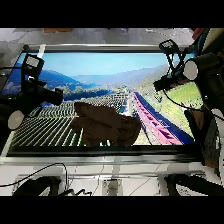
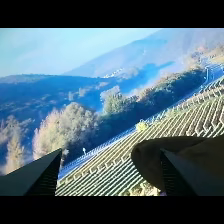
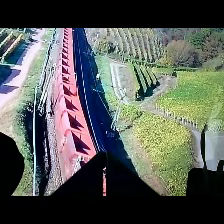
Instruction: Fold the clothes and pants, and hang the long-sleeved shirts on hangers.
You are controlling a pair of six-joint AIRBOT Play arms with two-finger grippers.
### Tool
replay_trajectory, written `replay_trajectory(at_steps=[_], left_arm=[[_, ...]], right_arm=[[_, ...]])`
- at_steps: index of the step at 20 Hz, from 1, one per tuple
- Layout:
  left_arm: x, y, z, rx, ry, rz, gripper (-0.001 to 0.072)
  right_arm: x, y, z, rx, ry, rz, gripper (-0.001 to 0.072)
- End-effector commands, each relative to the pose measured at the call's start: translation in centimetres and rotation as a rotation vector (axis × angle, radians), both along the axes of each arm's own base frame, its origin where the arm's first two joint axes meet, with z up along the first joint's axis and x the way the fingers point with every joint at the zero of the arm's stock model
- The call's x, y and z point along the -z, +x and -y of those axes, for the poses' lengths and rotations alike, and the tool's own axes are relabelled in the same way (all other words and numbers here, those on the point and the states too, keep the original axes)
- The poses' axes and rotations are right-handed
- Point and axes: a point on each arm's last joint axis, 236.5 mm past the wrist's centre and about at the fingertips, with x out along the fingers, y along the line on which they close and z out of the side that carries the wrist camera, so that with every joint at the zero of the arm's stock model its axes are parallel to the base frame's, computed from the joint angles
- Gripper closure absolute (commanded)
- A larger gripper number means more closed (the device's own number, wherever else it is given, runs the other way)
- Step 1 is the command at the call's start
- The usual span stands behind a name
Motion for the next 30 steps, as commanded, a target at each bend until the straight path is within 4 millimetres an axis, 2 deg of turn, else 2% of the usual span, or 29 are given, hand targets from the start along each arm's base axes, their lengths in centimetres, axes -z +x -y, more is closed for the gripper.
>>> replay_trajectory(at_steps=[1, 6, 12, 18, 20, 22, 24, 26, 28, 29, 30], left_arm=[[0.7, -0.5, 0.7, 0.007, -0.048, -0.043, 0.0015], [0.9, -0.7, 0.9, 0.008, -0.059, -0.058, 0.0015], [4.7, -3.7, 0.7, -0.008, -0.055, -0.262, 0.0014], [5.6, -3.6, 0.8, -0.010, -0.056, -0.290, 0.0014], [6.4, -3.4, 1.1, -0.012, -0.065, -0.315, 0.0015], [7.2, -3.2, 1.4, -0.011, -0.065, -0.339, 0.0014], [7.8, -3.0, 1.4, -0.013, -0.060, -0.353, 0.0014], [8.0, -2.9, 1.4, -0.013, -0.059, -0.359, 0.0014], [8.0, -2.9, 1.4, -0.013, -0.058, -0.359, 0.0014], [8.0, -2.9, 1.4, -0.013, -0.059, -0.359, 0.0014], [8.0, -2.9, 1.4, -0.013, -0.058, -0.359, 0.0014]], right_arm=[[0.0, 0.0, 0.0, 0.000, 0.000, -0.001, 0.0695], [0.0, 0.0, 0.0, 0.000, 0.000, -0.001, 0.0695], [0.0, 0.0, 0.0, -0.001, 0.000, -0.001, 0.0695], [-0.5, 0.9, -0.5, -0.011, 0.018, 0.044, 0.0695], [-0.6, 1.2, -1.5, -0.007, 0.067, 0.056, 0.0694], [0.0, 0.6, -0.5, -0.069, -0.006, 0.018, 0.0695], [1.7, 0.0, 2.3, -0.087, -0.077, -0.053, 0.0696], [6.1, -2.3, 5.8, -0.049, -0.066, -0.210, 0.0696], [11.7, -7.1, 6.4, -0.010, 0.104, -0.442, 0.0696], [13.9, -8.1, 5.7, 0.021, 0.220, -0.481, 0.0696], [15.5, -7.7, 4.7, 0.049, 0.327, -0.461, 0.0693]])
